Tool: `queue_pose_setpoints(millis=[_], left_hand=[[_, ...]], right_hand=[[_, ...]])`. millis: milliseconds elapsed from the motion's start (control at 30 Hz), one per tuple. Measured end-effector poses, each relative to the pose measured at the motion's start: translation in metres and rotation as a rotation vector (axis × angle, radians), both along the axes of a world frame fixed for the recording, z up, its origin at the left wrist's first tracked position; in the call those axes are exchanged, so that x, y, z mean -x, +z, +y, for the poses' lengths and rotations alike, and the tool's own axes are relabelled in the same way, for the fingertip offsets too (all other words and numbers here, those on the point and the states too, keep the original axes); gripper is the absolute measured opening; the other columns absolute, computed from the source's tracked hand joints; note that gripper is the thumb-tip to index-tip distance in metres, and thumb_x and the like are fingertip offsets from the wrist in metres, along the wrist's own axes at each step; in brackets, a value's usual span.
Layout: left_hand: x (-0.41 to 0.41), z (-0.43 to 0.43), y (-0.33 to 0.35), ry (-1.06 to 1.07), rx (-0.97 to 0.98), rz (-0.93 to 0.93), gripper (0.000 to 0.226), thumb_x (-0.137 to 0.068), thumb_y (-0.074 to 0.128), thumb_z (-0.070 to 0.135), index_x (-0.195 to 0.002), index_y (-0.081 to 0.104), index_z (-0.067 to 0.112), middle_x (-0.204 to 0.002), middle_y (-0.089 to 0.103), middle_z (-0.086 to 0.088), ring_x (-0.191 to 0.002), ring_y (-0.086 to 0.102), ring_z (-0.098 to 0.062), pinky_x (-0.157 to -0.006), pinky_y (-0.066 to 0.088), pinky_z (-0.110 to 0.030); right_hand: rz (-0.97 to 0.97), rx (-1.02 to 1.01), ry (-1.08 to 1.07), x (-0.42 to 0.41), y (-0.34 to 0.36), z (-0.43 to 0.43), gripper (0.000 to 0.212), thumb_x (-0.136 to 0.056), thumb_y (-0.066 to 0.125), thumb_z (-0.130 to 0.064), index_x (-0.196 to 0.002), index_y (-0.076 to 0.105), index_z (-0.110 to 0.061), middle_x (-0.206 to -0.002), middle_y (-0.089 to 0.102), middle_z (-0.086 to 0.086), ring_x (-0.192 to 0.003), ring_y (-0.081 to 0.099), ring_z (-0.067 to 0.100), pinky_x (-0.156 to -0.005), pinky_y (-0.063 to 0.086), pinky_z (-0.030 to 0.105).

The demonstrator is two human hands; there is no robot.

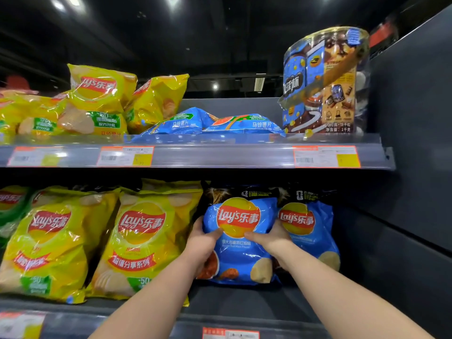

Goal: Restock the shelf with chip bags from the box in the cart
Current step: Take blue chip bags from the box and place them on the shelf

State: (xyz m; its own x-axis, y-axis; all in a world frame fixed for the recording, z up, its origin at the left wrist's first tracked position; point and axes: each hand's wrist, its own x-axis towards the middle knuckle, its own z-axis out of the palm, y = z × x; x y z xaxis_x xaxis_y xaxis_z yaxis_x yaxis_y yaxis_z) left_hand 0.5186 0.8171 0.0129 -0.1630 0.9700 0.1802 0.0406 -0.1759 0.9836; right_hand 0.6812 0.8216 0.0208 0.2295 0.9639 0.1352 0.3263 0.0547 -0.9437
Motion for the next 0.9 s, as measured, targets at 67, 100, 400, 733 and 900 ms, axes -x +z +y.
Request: queue_pose_setpoints(millis=[67, 100, 400, 733, 900], left_hand=[[-0.002, 0.002, -0.002, 0.005, -0.01, 0.001, 0.053, -0.091, 0.062, 0.012, -0.139, 0.04, 0.015, -0.131, 0.056, -0.011, -0.109, 0.056, -0.026, -0.097, 0.048, -0.043], [-0.003, 0.001, -0.002, 0.009, -0.013, 0.012, 0.054, -0.091, 0.062, 0.013, -0.14, 0.039, 0.015, -0.13, 0.056, -0.009, -0.111, 0.056, -0.026, -0.098, 0.048, -0.043], [-0.004, -0.008, 0.005, 0.122, -0.069, 0.211, 0.061, -0.088, 0.064, 0.013, -0.142, 0.036, 0.01, -0.137, 0.052, -0.011, -0.124, 0.052, -0.03, -0.104, 0.043, -0.04], [0.016, -0.033, 0.016, 0.377, -0.304, 1.133, 0.072, -0.087, 0.056, 0.044, -0.148, 0.027, 0.019, -0.148, 0.037, -0.01, -0.133, 0.037, -0.033, -0.107, 0.036, -0.042], [0.054, -0.064, 0.017, 0.543, -0.217, 1.516, 0.078, -0.089, 0.042, 0.06, -0.151, 0.016, 0.023, -0.158, 0.017, -0.009, -0.145, 0.011, -0.035, -0.116, 0.015, -0.049]], right_hand=[[-0.031, 0.004, 0.003, -0.001, 0.0, 0.002, 0.065, -0.071, 0.082, -0.024, -0.124, 0.046, -0.018, -0.126, 0.058, 0.003, -0.117, 0.055, 0.024, -0.09, 0.047, 0.033], [-0.041, 0.007, 0.006, -0.001, 0.0, 0.002, 0.066, -0.071, 0.082, -0.024, -0.126, 0.045, -0.018, -0.127, 0.057, 0.003, -0.118, 0.054, 0.024, -0.092, 0.046, 0.034], [-0.246, -0.012, -0.095, -0.001, 0.017, -0.002, 0.122, -0.063, 0.086, -0.035, -0.152, 0.003, -0.019, -0.153, 0.029, 0.009, -0.137, 0.036, 0.03, -0.107, 0.038, 0.039], [-1.03, -0.387, 0.0, 0.026, 0.037, -0.034, 0.073, -0.09, 0.054, -0.042, -0.15, 0.016, -0.027, -0.161, -0.002, 0.0, -0.148, -0.003, 0.028, -0.116, 0.006, 0.052], [-1.2, -0.481, 0.191, 0.063, 0.031, -0.045, 0.069, -0.091, 0.049, -0.046, -0.15, 0.017, -0.028, -0.161, 0.0, 0.001, -0.148, -0.006, 0.029, -0.116, 0.003, 0.054]])
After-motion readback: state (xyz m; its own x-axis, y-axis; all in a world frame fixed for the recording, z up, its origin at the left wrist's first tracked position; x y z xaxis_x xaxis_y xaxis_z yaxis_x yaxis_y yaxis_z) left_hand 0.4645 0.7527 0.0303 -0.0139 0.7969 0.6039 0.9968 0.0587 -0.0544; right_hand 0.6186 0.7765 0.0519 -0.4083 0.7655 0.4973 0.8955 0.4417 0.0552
